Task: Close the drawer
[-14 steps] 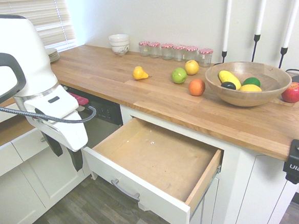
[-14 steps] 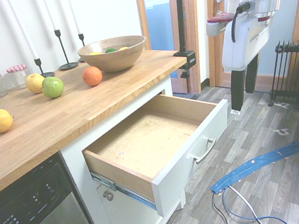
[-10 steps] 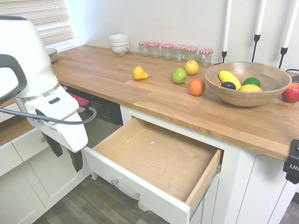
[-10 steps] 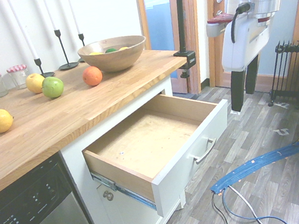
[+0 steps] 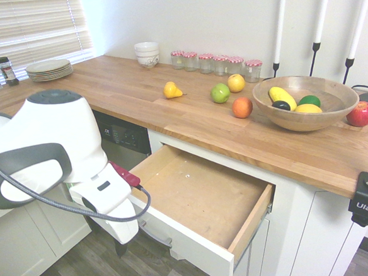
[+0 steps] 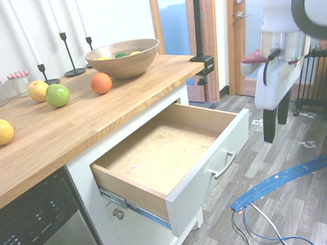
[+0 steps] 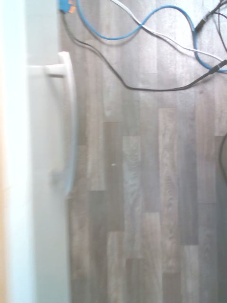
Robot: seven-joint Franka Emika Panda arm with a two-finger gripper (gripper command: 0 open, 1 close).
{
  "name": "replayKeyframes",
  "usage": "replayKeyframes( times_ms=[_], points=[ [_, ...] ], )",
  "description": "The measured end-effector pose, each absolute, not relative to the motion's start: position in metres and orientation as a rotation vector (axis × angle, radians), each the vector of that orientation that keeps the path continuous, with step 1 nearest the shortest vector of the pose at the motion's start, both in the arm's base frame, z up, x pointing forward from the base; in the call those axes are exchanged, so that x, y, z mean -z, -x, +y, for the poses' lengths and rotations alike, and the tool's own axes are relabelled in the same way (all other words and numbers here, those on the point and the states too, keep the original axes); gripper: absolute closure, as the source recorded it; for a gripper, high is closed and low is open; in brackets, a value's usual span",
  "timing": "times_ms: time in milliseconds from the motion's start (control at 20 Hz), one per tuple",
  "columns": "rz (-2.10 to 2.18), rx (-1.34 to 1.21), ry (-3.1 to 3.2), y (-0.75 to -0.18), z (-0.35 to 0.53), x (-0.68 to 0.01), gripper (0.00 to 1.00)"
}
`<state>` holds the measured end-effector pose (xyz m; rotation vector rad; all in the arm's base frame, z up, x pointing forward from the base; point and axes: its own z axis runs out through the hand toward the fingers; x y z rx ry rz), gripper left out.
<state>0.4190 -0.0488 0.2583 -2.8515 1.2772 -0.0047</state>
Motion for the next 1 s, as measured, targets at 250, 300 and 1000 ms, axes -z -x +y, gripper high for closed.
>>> replayKeyframes(
  times_ms=[250, 300, 1000],
  points=[
    [1.243, -0.026, 2.879, -0.424, -0.054, -0.193, 0.0],
    [1.243, -0.032, 2.879, -0.427, -0.055, -0.183, 0.0],
    [1.14, 0.069, 2.889, -0.475, -0.056, -0.103, 0.0]
  ],
)
